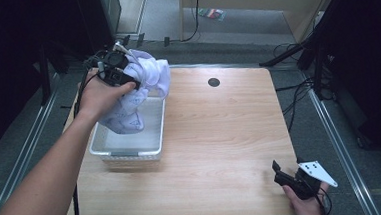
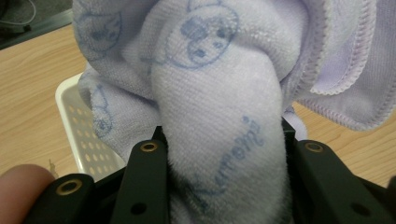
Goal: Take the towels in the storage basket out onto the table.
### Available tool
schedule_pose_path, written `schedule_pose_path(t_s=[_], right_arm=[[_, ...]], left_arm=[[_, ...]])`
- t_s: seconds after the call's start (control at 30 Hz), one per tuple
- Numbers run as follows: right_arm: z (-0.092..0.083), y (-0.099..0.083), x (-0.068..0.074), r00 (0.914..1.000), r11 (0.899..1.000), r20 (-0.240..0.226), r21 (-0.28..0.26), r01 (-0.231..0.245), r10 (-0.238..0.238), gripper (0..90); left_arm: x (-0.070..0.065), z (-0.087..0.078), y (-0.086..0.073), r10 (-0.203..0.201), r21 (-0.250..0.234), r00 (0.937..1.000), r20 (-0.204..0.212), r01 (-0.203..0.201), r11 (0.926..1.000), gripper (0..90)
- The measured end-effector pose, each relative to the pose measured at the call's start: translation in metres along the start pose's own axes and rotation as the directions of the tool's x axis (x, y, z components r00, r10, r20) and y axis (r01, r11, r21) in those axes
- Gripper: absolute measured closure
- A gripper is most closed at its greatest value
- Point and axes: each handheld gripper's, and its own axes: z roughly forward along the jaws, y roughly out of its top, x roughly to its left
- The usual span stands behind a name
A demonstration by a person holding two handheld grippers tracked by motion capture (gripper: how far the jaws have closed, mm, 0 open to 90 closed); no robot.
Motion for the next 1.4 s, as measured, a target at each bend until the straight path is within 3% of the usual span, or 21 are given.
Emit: schedule_pose_path(t_s=[0.5,0.87,1.2,1.4], right_arm=[[0.000,0.000,0.001,1.0000,1.000,0.006,-0.005,0.000,0.000,13.9],[-0.001,0.000,0.002,0.9998,1.000,0.018,-0.017,0.003,-0.002,13.5],[0.000,0.000,0.003,0.9998,1.000,0.021,-0.012,0.004,-0.004,13.7],[0.000,0.000,0.003,0.9998,1.000,0.022,-0.015,0.003,-0.002,13.7]], left_arm=[[-0.026,0.012,0.019,0.022,-0.001,0.9991,0.035,-0.022,0.9998,62.9],[-0.054,0.016,0.036,0.056,-0.013,0.9966,0.061,-0.055,0.9984,62.9],[-0.070,0.022,0.043,0.055,-0.012,0.9951,0.082,-0.054,0.9985,62.9],[-0.082,0.027,0.048,0.080,-0.007,0.9926,0.091,-0.080,0.9968,62.8]])
